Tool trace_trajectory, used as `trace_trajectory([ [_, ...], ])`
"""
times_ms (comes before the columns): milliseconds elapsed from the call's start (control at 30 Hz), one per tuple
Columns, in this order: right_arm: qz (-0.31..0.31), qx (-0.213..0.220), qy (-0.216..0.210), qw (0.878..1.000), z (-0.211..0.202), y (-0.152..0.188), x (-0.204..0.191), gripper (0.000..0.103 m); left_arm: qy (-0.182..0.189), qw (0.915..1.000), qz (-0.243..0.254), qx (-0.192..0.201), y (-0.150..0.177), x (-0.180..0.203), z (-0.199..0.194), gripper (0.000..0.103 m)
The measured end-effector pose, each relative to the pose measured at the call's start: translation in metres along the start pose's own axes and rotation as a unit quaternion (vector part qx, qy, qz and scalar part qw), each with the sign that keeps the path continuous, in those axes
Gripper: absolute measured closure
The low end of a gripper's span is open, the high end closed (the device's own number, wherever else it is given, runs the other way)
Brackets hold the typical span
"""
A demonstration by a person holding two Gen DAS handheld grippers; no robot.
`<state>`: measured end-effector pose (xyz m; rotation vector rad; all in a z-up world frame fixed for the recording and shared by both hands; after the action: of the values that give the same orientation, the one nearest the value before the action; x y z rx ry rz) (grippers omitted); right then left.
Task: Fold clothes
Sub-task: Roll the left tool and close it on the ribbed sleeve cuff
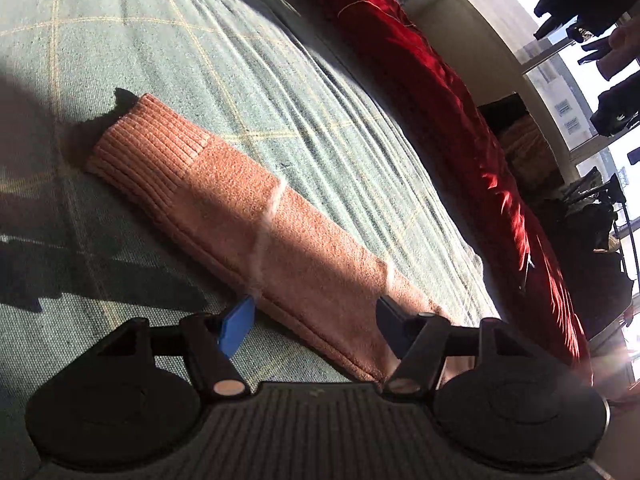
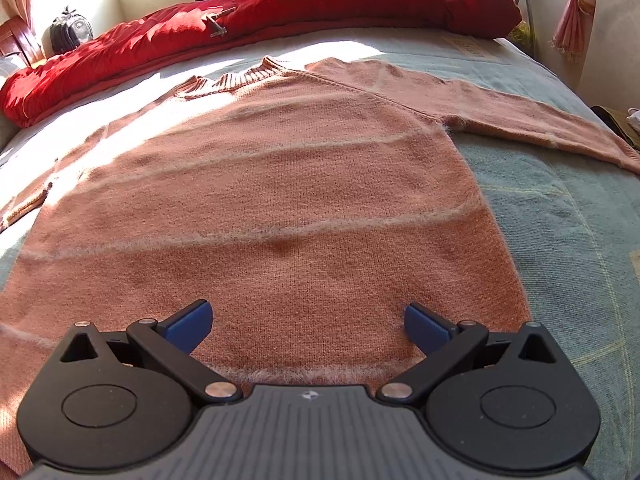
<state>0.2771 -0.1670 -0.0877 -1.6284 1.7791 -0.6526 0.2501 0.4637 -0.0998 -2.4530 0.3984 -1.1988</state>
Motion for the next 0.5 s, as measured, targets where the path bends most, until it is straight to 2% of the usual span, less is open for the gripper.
trace_trajectory([
  [100, 0.003, -0.003, 0.003, 1.000, 0.002, 0.000, 0.000, 0.000, 0.007, 0.9976, -0.068, 0.007, 0.006, -0.023, 0.001, 0.037],
  [167, 0.002, -0.005, 0.006, 1.000, 0.003, 0.000, 0.000, 0.000, 0.020, 0.9951, -0.095, 0.018, 0.009, -0.033, 0.002, 0.037],
  [500, -0.009, -0.013, 0.009, 1.000, 0.006, -0.001, -0.005, 0.000, 0.037, 0.9896, -0.116, 0.076, -0.011, -0.040, 0.024, 0.037],
])
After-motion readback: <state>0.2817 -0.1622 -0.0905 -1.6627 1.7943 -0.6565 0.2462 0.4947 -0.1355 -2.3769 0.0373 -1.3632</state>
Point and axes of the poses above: each gripper's, at about its wrist camera, not at the fingertips, and z roughly the way its jaws point, x to its right, y to its underside, the point moved 7 cm from there along z, roughly the way its jaws point, and after that the axes turned 10 degrees about x, right-handed, at the moved point
